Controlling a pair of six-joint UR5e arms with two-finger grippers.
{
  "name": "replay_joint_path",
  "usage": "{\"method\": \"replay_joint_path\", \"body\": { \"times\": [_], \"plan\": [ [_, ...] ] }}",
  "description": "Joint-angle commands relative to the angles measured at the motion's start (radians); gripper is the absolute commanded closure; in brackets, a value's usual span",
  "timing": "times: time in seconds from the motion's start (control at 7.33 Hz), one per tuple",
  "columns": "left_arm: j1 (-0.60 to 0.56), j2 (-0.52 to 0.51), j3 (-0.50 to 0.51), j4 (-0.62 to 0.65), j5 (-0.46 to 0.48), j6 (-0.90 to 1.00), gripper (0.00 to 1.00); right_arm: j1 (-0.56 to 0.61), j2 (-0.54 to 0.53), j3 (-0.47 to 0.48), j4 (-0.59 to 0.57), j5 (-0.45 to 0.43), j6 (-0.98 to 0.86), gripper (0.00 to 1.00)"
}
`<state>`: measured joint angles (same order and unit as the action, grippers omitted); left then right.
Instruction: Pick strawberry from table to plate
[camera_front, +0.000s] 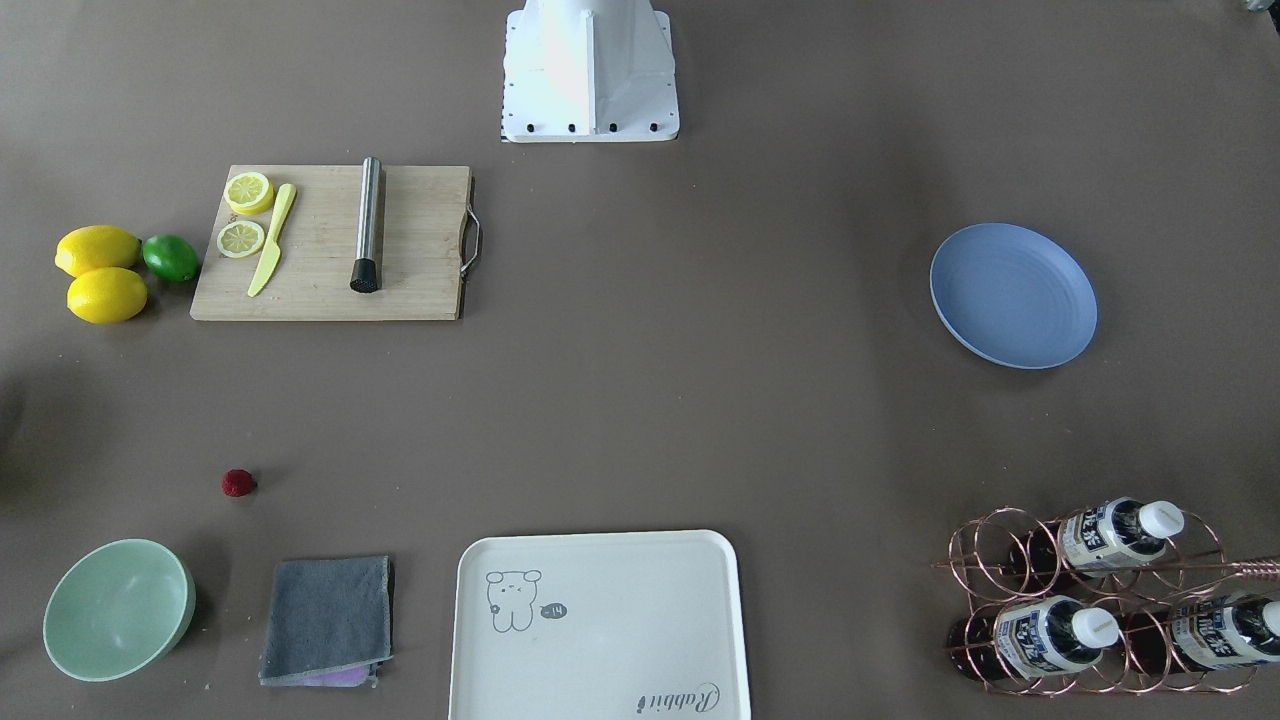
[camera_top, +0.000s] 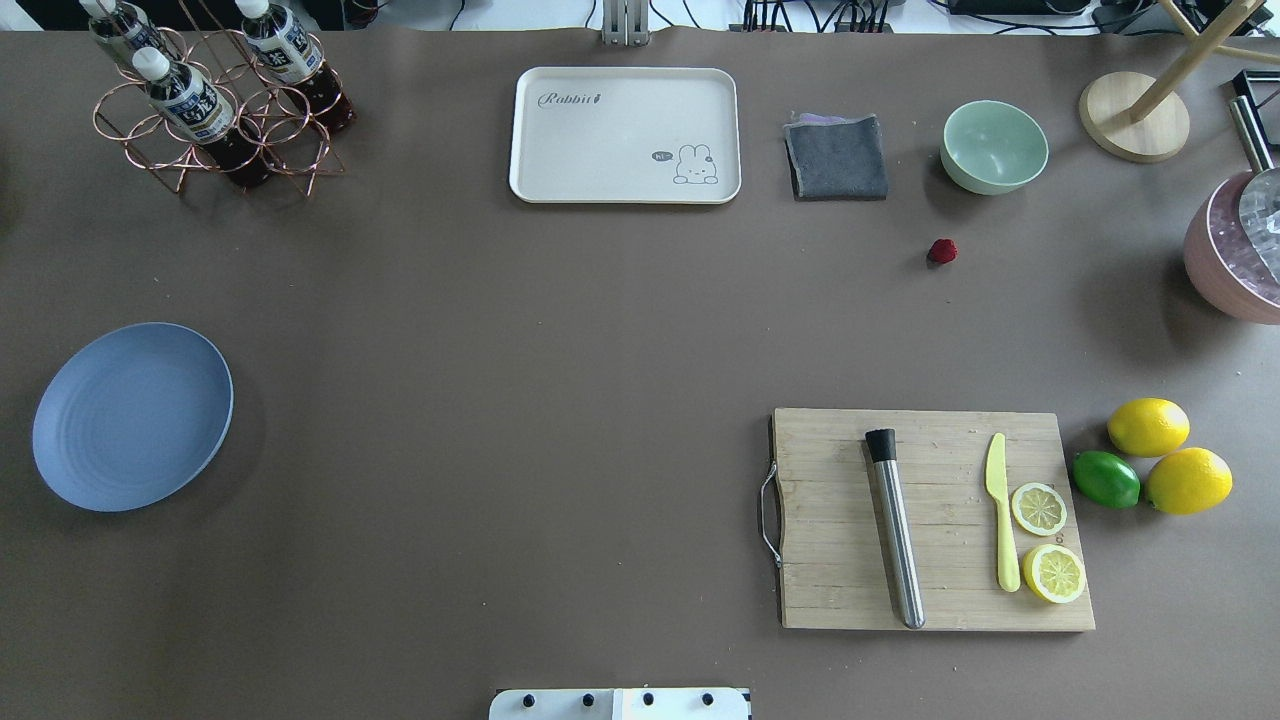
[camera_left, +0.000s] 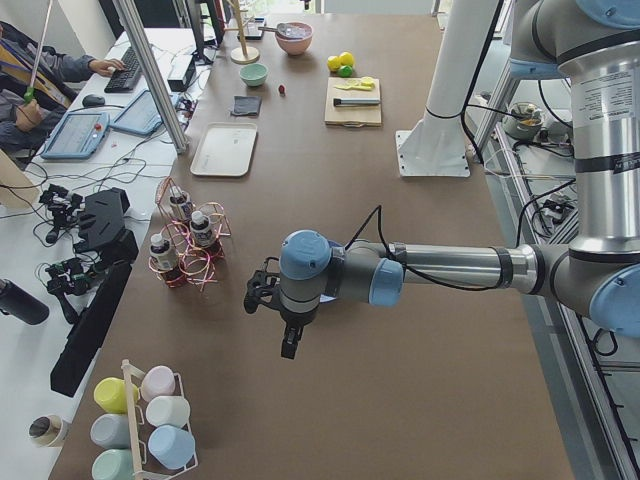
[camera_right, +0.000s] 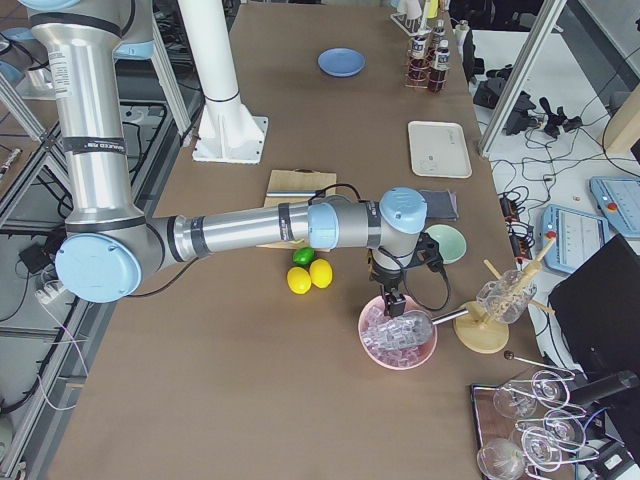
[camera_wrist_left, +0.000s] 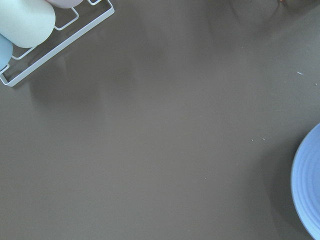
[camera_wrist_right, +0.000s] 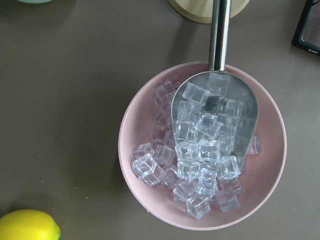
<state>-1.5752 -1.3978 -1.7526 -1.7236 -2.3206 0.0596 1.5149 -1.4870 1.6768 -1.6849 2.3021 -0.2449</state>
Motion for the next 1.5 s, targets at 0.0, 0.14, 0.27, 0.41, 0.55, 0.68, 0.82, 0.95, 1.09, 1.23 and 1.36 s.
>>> {"method": "replay_joint_path", "body": {
  "times": [0.0, 0.14, 0.27, 0.41, 0.55, 0.68, 0.82, 0.95, 1.09, 1.23, 1.36],
  "plan": [
    [-0.003, 0.026, -0.002, -0.007, -0.008, 0.0, 0.02, -0.001, -0.006, -0.005, 0.001, -0.003, 0.003, 0.0],
    [-0.005, 0.031, -0.001, -0.008, -0.008, -0.001, 0.02, -0.001, -0.006, -0.026, -0.001, 0.0, 0.001, 0.0],
    [-0.008, 0.026, 0.002, -0.01, -0.002, 0.002, 0.02, -0.001, 0.004, -0.026, -0.001, 0.003, 0.003, 0.0],
    [-0.006, 0.022, 0.007, -0.008, 0.0, -0.001, 0.02, -0.001, 0.001, -0.028, -0.001, 0.002, 0.003, 0.0],
    [-0.008, 0.02, -0.001, -0.008, -0.003, -0.001, 0.02, -0.001, -0.001, -0.026, 0.001, 0.0, 0.001, 0.0],
    [-0.009, 0.022, -0.004, -0.005, -0.008, 0.002, 0.02, -0.001, -0.007, -0.026, 0.001, 0.0, 0.0, 0.0],
    [0.003, 0.02, 0.01, -0.004, -0.008, 0.003, 0.02, -0.001, -0.007, -0.026, -0.001, 0.0, 0.0, 0.0],
    [0.001, 0.034, 0.007, -0.01, -0.01, 0.003, 0.02, -0.001, -0.007, -0.025, -0.001, 0.0, 0.0, 0.0],
    [-0.003, 0.034, 0.008, -0.01, -0.008, 0.002, 0.02, -0.001, -0.007, -0.019, -0.001, 0.005, 0.001, 0.0],
    [-0.008, 0.036, 0.001, -0.008, -0.008, 0.0, 0.02, -0.001, -0.006, -0.017, -0.001, 0.026, 0.001, 0.0],
    [-0.008, 0.036, -0.002, -0.008, -0.011, 0.0, 0.02, -0.001, -0.007, -0.017, 0.001, 0.045, 0.001, 0.0]
  ]
}}
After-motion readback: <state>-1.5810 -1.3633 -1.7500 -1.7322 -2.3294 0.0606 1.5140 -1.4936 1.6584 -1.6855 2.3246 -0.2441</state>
